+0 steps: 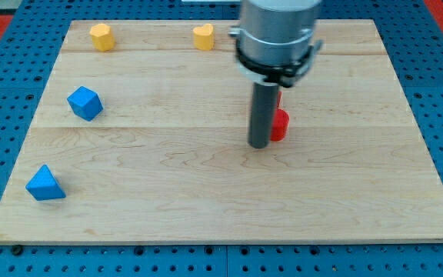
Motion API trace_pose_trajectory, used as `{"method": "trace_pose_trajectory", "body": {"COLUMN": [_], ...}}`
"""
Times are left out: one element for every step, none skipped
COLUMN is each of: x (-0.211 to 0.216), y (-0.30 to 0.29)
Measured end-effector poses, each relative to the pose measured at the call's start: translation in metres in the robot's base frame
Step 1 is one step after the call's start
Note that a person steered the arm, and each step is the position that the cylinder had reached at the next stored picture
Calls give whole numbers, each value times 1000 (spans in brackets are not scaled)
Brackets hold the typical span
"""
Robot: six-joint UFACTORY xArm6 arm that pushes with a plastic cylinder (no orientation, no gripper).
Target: Place heart to the top left of blue cube
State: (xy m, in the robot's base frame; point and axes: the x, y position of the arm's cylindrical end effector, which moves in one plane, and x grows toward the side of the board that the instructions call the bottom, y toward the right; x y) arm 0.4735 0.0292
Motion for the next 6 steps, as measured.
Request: {"method": "trace_pose_trajectory", "body": {"x": [-6, -59, -129, -204, -275, -229], "y": [-55, -97, -116, -124, -129, -159]}}
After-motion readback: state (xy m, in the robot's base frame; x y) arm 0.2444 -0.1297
